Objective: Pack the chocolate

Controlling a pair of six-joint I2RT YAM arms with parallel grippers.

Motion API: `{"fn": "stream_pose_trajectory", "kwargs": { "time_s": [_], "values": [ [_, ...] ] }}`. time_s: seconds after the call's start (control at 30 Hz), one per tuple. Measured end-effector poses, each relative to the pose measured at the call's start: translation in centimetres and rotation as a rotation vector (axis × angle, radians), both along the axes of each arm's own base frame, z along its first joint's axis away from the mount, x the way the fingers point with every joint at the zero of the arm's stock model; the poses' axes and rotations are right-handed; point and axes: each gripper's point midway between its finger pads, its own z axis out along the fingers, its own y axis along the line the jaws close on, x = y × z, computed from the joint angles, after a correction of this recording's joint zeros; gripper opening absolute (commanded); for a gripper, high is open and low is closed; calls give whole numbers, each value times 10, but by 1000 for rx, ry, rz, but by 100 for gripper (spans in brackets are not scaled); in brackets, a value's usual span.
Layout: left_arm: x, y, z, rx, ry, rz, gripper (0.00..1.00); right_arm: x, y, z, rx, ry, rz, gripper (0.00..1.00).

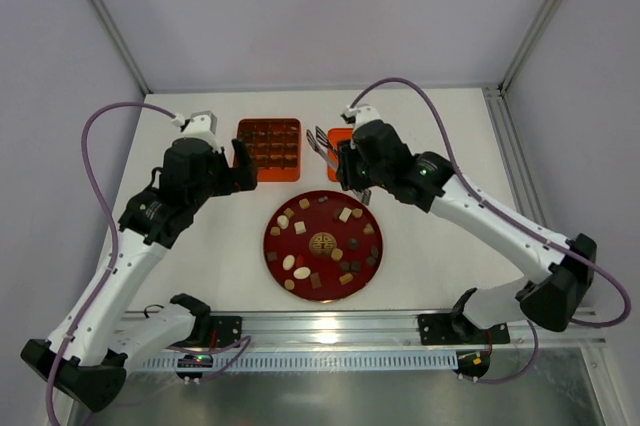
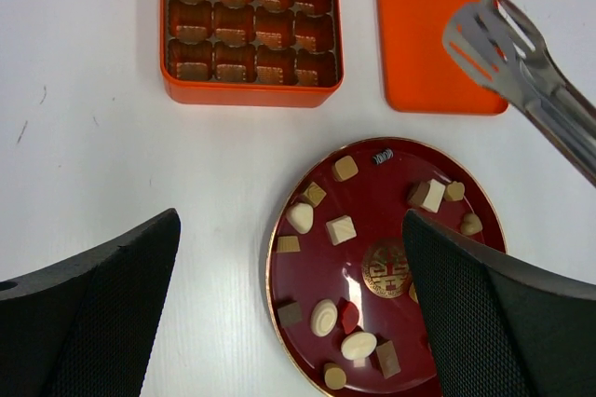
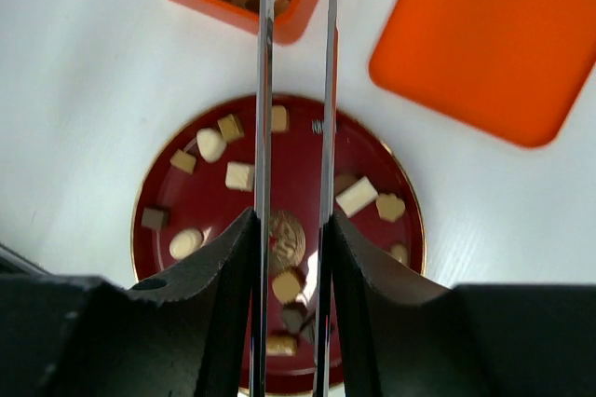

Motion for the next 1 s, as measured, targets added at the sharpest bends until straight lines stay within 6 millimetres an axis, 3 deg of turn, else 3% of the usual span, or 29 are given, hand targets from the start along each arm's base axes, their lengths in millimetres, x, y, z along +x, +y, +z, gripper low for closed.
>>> {"fn": "stream_pose_trajectory", "kwargs": {
  "time_s": [0.13, 0.33, 0.6, 1.0],
  "values": [
    [0, -2, -4, -2, 9, -5, 100, -41, -29, -24, -45, 67, 1, 38],
    [1, -3, -8, -2, 21, -8, 100, -90, -49, -82, -165, 216, 28, 38],
    [1, -3, -11, 1, 27, -7, 100, -112, -51, -106, -198, 283, 34, 38],
    [1, -3, -16, 4, 36, -8, 100, -125, -47, -108, -198, 296, 50, 39]
  ]
}}
